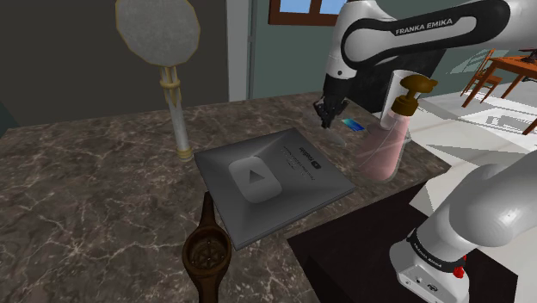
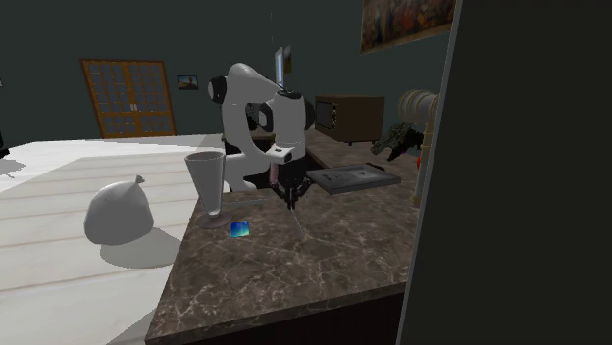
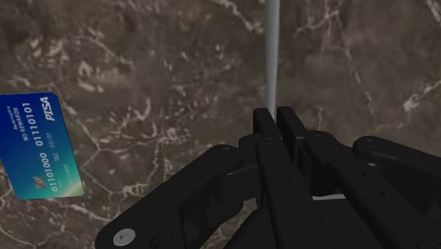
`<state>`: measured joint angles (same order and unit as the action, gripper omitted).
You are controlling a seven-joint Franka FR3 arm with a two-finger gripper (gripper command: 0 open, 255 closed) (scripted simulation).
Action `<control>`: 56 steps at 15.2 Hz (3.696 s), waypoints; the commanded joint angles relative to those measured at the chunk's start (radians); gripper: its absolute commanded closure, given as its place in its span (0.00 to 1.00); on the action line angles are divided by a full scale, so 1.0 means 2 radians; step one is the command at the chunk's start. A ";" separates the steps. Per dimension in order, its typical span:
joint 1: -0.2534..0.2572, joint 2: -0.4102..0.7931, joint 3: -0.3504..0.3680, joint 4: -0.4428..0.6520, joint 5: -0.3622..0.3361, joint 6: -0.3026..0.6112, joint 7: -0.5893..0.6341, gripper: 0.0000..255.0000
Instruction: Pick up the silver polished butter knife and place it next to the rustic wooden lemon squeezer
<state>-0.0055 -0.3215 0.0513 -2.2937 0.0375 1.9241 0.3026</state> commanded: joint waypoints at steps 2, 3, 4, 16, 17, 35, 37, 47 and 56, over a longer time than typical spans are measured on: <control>0.000 -0.005 0.000 0.016 0.000 -0.021 0.000 1.00; 0.000 -0.006 0.000 0.022 0.000 -0.028 0.000 1.00; 0.000 -0.007 -0.001 0.028 0.000 -0.035 0.000 1.00; -0.001 -0.011 -0.002 0.105 -0.001 -0.116 0.002 1.00; -0.001 -0.011 -0.002 0.112 -0.001 -0.123 0.002 1.00; 0.073 -0.120 0.124 0.041 0.078 -0.148 0.174 1.00; 0.082 -0.125 0.142 0.041 0.089 -0.149 0.197 1.00; 0.117 -0.115 0.241 0.072 0.139 -0.147 0.320 1.00; 0.125 -0.055 0.351 0.146 0.152 -0.133 0.443 1.00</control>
<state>0.2493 -0.4610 0.7171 -2.0372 0.3455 1.6547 1.1487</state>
